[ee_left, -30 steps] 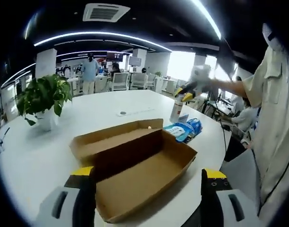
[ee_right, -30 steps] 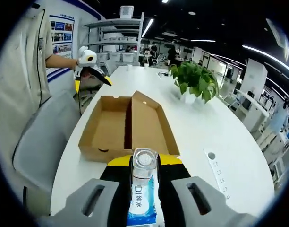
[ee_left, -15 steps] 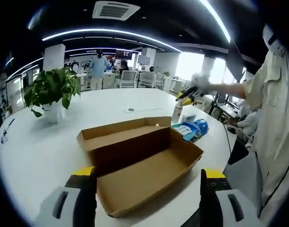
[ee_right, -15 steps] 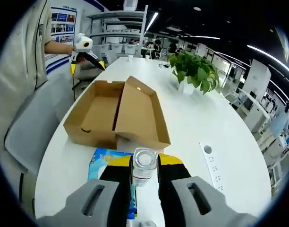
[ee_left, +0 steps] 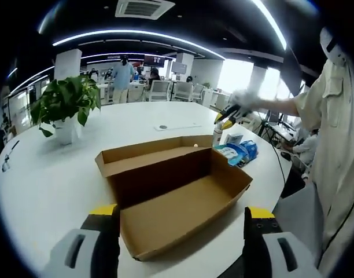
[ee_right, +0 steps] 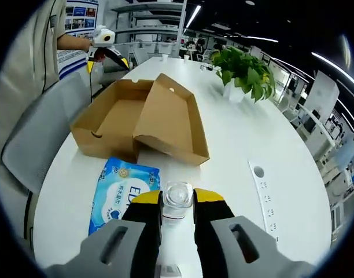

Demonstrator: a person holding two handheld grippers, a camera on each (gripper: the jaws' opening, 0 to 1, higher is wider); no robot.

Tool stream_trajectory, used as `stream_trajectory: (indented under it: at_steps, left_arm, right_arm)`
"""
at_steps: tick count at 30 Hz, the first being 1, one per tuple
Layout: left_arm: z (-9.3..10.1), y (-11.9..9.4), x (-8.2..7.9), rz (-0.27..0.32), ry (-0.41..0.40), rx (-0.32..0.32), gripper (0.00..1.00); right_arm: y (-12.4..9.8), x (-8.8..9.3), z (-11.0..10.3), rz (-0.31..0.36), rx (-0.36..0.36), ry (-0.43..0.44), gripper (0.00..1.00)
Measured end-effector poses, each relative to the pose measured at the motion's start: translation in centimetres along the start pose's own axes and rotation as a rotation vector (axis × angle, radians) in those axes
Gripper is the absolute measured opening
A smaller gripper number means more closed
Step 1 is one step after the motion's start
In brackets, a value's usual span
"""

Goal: Operate the shoe box by opening the lid, removing the specified soft item, and placing it in the target area until the item is outside and the box remains undamaged.

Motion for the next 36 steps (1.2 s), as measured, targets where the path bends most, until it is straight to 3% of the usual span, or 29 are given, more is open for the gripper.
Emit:
stream_trajectory:
  at_steps: [5, 29, 36]
  left_arm:
    - [0.0, 0.1, 0.2, -0.012, 0.002, -0.002, 0.89]
    - [0.1, 0.3, 0.9, -0.054, 0.016, -0.016, 0.85]
    - [-0.3, 0.2, 1.1, -0.066, 0.02, -0.037, 0.83]
  right_arm:
    - [0.2, 1.0, -0.3, -0.032, -0.016, -0.008, 0.18]
    - [-0.7, 1.7, -0.2, -0.058, -0.019, -0.044, 0.2]
    - [-0.9, 1.5, -0.3, -0.067, -0.019, -0.047, 0.25]
Point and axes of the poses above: the point that each gripper's makers call its tool centre point, and the gripper's own axes: y roughly forward along the fingers, z roughly to its right, x roughly out of its underside, the point moved 3 cm from there along -y, roughly backward along the fingers, and after that the axes turned 2 degrees about z, right-handed, at the moved point
